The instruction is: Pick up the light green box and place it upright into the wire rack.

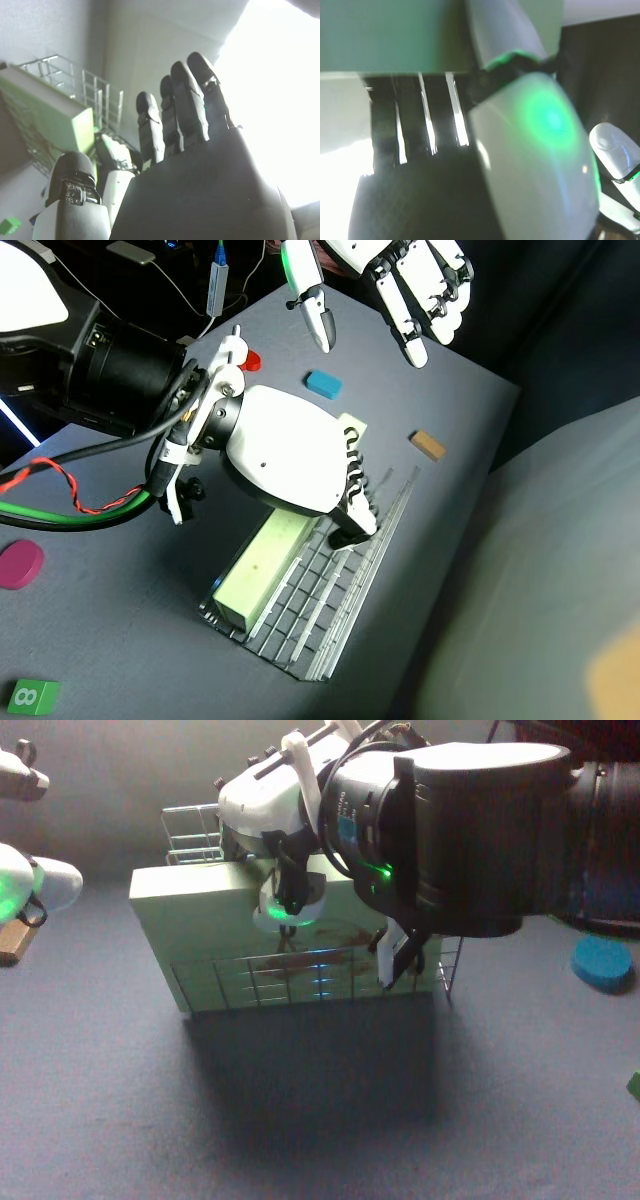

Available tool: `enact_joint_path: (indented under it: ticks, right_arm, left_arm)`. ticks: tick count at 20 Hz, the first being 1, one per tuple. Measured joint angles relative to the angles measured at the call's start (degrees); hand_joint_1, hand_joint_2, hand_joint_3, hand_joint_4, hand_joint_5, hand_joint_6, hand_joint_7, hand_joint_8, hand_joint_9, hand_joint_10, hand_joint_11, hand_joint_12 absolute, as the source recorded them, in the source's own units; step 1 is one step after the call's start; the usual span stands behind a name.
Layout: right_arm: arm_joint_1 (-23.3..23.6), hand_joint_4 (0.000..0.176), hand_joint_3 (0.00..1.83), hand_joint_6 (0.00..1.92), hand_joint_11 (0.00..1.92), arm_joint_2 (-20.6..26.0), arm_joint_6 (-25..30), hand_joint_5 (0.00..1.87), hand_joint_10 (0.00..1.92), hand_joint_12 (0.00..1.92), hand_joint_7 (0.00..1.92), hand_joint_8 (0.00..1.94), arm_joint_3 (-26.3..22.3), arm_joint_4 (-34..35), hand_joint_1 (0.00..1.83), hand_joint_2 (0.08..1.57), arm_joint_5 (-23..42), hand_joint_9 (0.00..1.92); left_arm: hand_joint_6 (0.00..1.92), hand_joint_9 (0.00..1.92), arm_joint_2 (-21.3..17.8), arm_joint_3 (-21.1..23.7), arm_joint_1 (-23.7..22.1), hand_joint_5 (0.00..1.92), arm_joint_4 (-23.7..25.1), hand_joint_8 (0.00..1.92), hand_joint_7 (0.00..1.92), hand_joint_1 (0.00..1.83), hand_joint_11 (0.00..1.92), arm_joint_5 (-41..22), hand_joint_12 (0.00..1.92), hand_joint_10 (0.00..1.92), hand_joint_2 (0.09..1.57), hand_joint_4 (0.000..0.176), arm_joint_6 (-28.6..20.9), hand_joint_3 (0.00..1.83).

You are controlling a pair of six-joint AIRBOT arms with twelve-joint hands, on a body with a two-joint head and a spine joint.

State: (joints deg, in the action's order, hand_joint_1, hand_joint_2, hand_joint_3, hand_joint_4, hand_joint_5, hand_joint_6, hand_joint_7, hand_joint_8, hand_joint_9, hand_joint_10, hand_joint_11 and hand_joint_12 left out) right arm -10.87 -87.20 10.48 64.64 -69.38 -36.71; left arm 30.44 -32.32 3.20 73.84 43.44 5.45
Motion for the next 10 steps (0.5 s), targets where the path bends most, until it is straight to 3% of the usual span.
enact_joint_path:
  ticks: [6, 10]
  right_arm:
    - [3.5, 0.000, 0.00, 0.00, 0.06, 6.5, -1.4, 0.45, 0.00, 1.17, 0.46, 0.00, -6.4, -0.9, 0.82, 1.07, 1.1, 0.39]
    - [4.5, 0.000, 0.00, 0.01, 0.08, 16.0, -5.8, 0.48, 0.01, 1.17, 0.49, 0.01, -12.3, 2.1, 0.81, 1.07, 4.1, 0.42]
  left_arm:
    - [0.00, 0.27, 0.0, 1.2, -0.4, 0.29, -0.2, 0.00, 0.24, 0.10, 0.00, 0.5, 0.76, 0.00, 1.21, 0.098, -0.8, 0.00]
    - [0.00, 0.28, 0.4, 2.2, -1.1, 0.29, -0.1, 0.00, 0.24, 0.10, 0.00, 1.2, 0.75, 0.00, 1.20, 0.098, -0.6, 0.00]
